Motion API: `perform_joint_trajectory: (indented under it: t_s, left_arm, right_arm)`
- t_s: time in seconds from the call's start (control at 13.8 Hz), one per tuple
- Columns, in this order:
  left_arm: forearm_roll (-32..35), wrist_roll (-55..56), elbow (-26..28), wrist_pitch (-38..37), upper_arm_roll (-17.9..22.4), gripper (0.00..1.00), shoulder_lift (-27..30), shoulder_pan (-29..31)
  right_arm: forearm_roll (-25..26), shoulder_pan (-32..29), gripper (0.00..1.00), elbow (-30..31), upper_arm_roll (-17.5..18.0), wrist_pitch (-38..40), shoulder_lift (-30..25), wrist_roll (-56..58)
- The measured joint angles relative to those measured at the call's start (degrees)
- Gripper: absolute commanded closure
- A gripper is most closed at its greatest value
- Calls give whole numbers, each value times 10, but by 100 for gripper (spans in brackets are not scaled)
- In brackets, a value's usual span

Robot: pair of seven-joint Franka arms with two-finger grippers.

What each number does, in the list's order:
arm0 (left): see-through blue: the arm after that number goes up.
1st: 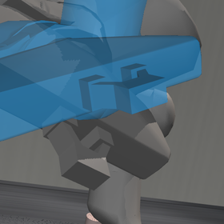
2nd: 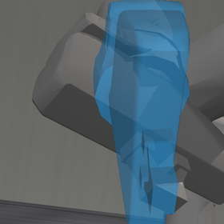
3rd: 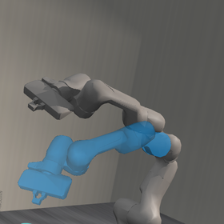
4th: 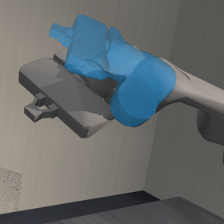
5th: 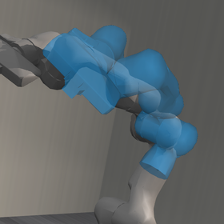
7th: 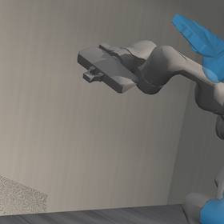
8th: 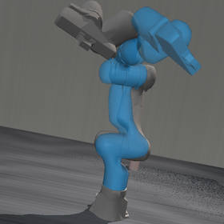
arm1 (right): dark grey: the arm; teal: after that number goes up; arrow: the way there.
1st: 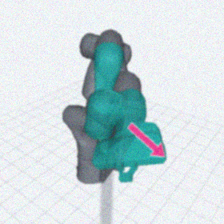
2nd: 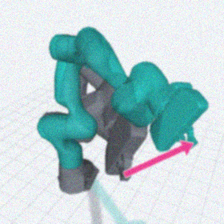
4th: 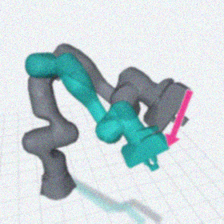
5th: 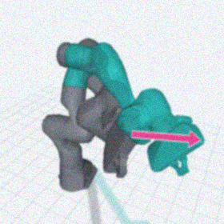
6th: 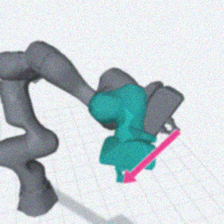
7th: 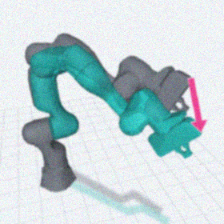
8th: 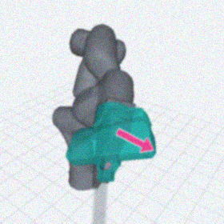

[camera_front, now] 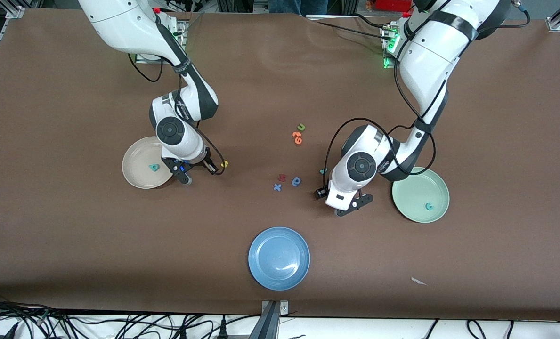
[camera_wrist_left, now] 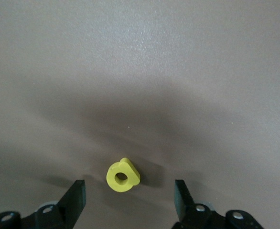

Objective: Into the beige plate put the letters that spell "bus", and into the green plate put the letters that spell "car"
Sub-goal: 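Drop the u on the cream plate while the left gripper grasps the a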

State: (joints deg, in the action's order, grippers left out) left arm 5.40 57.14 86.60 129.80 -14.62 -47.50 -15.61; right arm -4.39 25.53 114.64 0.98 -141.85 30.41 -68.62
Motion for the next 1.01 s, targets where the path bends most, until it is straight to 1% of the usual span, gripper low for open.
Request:
perform_joint_trajectory:
  t_s: [0.07,0.14,0.22,0.29,0.43,0.51,0.58,0.65,0.8,0.87,0.94,1.01]
  left_arm:
    - [0,0,-1,0,3,24,-1,0]
    - [2,0,-2,0,5,26,-1,0]
    - [8,0,-2,1,6,27,-1,0]
    - [15,0,-2,2,6,29,-1,0]
    - [17,0,-2,3,6,35,-1,-2]
    - [17,1,-2,3,6,39,-2,-4]
    - [17,1,-2,3,6,41,-2,-4]
    - [17,2,-2,4,6,42,-2,-5]
    - [17,4,-2,7,6,45,-2,-6]
    - [17,4,-2,9,7,47,-2,-6]
    - [17,5,-2,11,7,49,-3,-7]
    - [17,5,-2,11,7,51,-3,-7]
  right_arm:
    - [1,0,92,-3,-1,16,-9,9]
    - [2,1,92,-9,-6,48,-24,31]
    - [2,1,92,-15,-20,83,-40,63]
    - [2,1,92,-18,-41,115,-56,108]
    - [1,-2,92,-17,-95,155,-75,213]
    - [1,-6,91,-14,-119,162,-76,262]
    - [1,-10,88,-7,-137,164,-75,298]
    - [0,-13,84,2,-148,164,-73,323]
    - [0,-14,84,22,-151,165,-72,336]
    - [0,-12,63,32,-150,166,-73,336]
    - [0,-10,2,43,-150,166,-75,336]
    - [0,-9,0,53,-150,167,-77,336]
